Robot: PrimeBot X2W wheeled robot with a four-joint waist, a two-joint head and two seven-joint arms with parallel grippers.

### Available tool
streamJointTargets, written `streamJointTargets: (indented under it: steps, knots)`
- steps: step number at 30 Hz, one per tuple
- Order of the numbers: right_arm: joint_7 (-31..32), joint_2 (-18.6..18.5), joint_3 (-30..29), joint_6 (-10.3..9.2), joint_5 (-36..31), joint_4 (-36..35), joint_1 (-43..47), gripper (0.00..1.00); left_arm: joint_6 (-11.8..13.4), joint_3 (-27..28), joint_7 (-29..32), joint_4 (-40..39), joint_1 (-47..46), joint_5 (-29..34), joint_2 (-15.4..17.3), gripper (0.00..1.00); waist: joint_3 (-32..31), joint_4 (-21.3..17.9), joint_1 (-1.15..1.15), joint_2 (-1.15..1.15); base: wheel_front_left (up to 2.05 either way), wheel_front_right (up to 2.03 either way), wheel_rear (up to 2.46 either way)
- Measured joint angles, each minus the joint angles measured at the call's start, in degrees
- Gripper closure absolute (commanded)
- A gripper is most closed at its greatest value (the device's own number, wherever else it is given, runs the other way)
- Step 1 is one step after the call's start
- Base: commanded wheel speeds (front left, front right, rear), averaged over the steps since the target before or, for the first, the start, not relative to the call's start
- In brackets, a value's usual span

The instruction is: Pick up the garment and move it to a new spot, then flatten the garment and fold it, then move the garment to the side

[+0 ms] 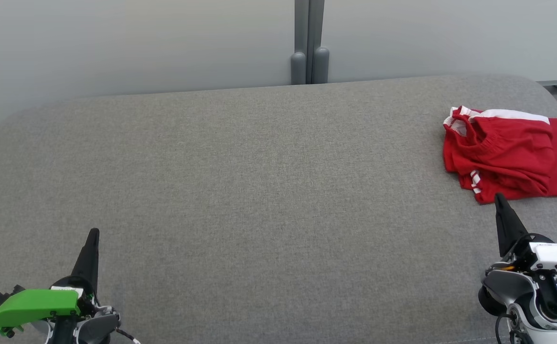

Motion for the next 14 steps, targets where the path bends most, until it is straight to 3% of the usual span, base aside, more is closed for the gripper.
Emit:
streamJointTargets:
  steps: [14]
  knots:
    - [0.1, 0.0, -0.2, 0.00, 0.0, 0.0, 0.0, 1.00, 0.0, 0.0, 0.0, 0.0, 0.0, 0.0, 0.0, 1.00, 0.0, 0.0, 0.00, 0.00, 0.00, 0.00, 0.00]
